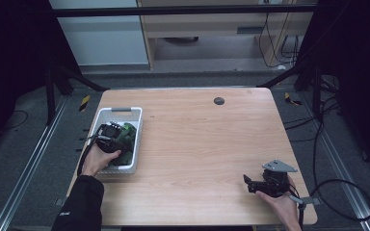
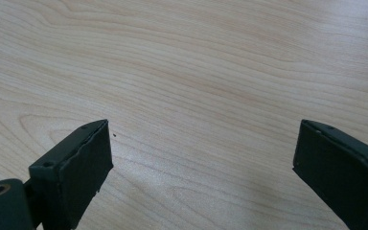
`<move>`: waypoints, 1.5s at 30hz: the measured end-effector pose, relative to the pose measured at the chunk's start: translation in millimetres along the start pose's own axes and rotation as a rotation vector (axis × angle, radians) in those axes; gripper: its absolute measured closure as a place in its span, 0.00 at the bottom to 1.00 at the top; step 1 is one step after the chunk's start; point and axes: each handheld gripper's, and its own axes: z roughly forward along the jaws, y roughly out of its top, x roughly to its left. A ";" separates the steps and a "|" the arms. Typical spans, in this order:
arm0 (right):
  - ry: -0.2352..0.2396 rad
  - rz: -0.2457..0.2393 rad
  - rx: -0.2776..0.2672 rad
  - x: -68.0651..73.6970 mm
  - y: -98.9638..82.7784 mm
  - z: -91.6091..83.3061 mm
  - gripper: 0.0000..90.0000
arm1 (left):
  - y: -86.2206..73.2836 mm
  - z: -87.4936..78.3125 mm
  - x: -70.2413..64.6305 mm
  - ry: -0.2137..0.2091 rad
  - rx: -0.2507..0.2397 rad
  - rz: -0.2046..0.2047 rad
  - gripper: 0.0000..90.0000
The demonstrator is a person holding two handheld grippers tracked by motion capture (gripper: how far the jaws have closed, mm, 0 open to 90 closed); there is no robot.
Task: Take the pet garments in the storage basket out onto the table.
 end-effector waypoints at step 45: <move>0.002 0.002 -0.041 0.2 2.2 -3.6 0.08 | -3.8 -106.2 -2.1 0.008 -0.211 0.063 0.93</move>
